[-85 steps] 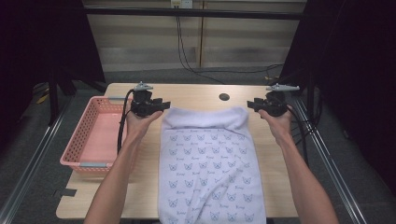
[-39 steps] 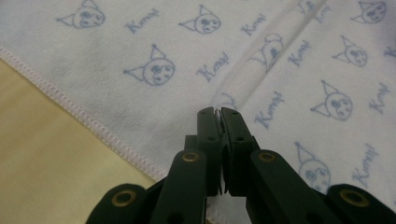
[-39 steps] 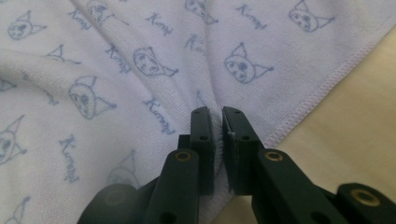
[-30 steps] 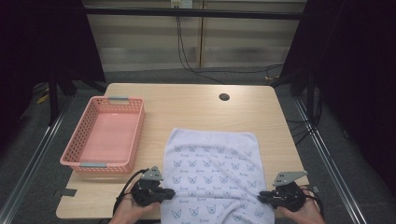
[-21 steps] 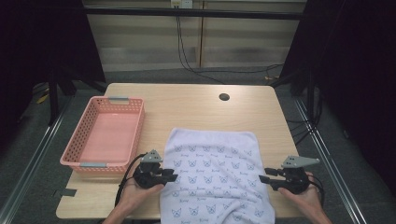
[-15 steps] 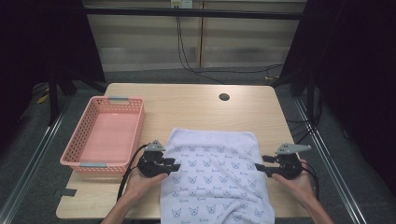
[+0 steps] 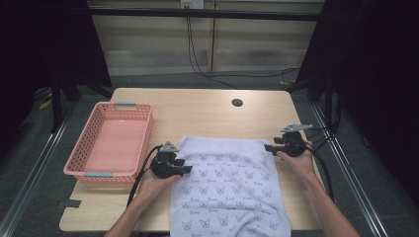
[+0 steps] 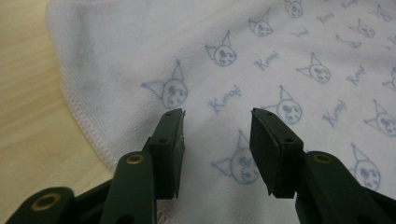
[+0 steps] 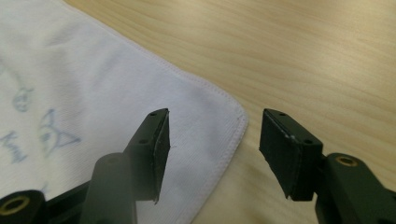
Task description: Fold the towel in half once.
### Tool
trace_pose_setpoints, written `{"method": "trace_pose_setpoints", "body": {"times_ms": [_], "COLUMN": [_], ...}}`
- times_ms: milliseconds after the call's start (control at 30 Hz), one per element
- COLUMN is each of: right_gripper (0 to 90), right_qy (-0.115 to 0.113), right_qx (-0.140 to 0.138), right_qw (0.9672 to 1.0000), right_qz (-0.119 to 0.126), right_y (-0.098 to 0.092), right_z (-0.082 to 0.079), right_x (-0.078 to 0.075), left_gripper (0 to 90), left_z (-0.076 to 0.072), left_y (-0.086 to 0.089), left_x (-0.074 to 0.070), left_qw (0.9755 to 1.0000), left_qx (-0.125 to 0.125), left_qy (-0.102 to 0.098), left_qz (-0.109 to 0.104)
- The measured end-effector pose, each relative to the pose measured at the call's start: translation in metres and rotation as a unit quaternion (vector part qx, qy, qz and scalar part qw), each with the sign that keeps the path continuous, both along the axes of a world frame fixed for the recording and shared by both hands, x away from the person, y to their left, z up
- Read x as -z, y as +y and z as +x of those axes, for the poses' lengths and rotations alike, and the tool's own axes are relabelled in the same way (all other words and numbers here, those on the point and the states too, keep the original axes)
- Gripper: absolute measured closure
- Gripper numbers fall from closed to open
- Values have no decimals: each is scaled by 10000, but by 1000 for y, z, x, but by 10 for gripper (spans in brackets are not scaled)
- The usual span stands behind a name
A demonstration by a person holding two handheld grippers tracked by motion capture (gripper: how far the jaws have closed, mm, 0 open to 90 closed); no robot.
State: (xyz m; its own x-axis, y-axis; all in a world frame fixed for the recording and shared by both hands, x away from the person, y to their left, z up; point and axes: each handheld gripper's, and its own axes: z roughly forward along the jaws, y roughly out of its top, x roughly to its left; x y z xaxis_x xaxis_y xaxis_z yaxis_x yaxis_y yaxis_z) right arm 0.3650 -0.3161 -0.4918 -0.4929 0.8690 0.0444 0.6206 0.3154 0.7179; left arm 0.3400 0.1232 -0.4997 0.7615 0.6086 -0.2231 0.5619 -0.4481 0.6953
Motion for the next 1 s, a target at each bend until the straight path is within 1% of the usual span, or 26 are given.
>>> {"method": "trace_pose_setpoints", "body": {"times_ms": [33,67,133,167,200,233,267,300,333,367,400,433,467,500,533,567,600,633,667,700,767,833,900,933,967,1000], "right_gripper": [419,418,411,400,401,401,394,401,432,513,553,643,726,768,824,837,850,855,856,858,858,857,856,855,855,855], "right_qy": [-7,40,55,98,82,50,17,-20,-57,-37,-31,-47,-15,25,35,55,45,66,47,34,13,-25,6,24,40,33], "right_qx": [6,28,66,50,73,94,116,102,57,20,16,-44,-143,-158,-181,-202,-171,-161,-146,-142,-169,-195,-205,-227,-230,-271], "right_qw": [10000,10000,9999,9999,9999,9999,9999,9999,10000,10000,10000,10000,9999,9998,9998,9997,9998,9997,9998,9998,9997,9995,9995,9995,9996,9995], "right_qz": [-48,-20,-75,-79,-62,-36,-27,-39,-33,-8,9,13,66,77,54,98,90,153,151,143,180,231,224,198,182,177], "right_y": [0,0,0,0,1,1,2,2,3,3,5,6,7,8,8,7,6,4,4,4,5,6,7,7,8,9], "right_z": [4,7,11,12,13,14,15,15,15,14,14,13,12,10,10,10,9,8,7,5,4,2,0,-1,-1,-1], "right_x": [3,7,12,15,16,16,17,18,18,17,17,16,16,15,14,14,14,13,12,11,8,7,7,8,8,9], "left_gripper": [542,540,531,526,521,520,520,518,517,516,508,498,489,480,480,480,482,495,505,499,495,495,500,504,511,507], "left_z": [0,0,2,4,7,10,12,15,18,19,22,24,26,29,31,33,36,36,37,38,42,46,49,50,52,53], "left_y": [0,1,4,6,7,7,7,7,6,5,4,3,3,3,3,3,3,3,4,4,8,10,11,11,12,11], "left_x": [-1,-1,-3,-3,-3,-4,-5,-5,-5,-5,-5,-5,-6,-6,-8,-9,-10,-11,-11,-11,-8,-5,-1,0,1,1], "left_qw": [10000,10000,9999,9999,9999,9999,9997,9995,9992,9993,9992,9992,9989,9984,9985,9986,9983,9985,9982,9980,9977,9963,9957,9955,9954,9946], "left_qx": [11,-26,-86,-128,-140,-155,-194,-244,-302,-326,-349,-336,-400,-491,-483,-477,-573,-538,-572,-589,-651,-819,-883,-881,-888,-968], "left_qy": [-45,-55,-65,-58,-19,-26,-117,-181,-202,-182,-198,-212,-231,-242,-236,-218,-60,-49,-186,-220,-187,-262,-287,-345,-338,-352], "left_qz": [38,20,-79,-99,-95,-73,-42,-84,-148,-85,-40,-20,-51,-167,-105,49,97,-24,-28,51,-5,-28,64,103,85,161]}}
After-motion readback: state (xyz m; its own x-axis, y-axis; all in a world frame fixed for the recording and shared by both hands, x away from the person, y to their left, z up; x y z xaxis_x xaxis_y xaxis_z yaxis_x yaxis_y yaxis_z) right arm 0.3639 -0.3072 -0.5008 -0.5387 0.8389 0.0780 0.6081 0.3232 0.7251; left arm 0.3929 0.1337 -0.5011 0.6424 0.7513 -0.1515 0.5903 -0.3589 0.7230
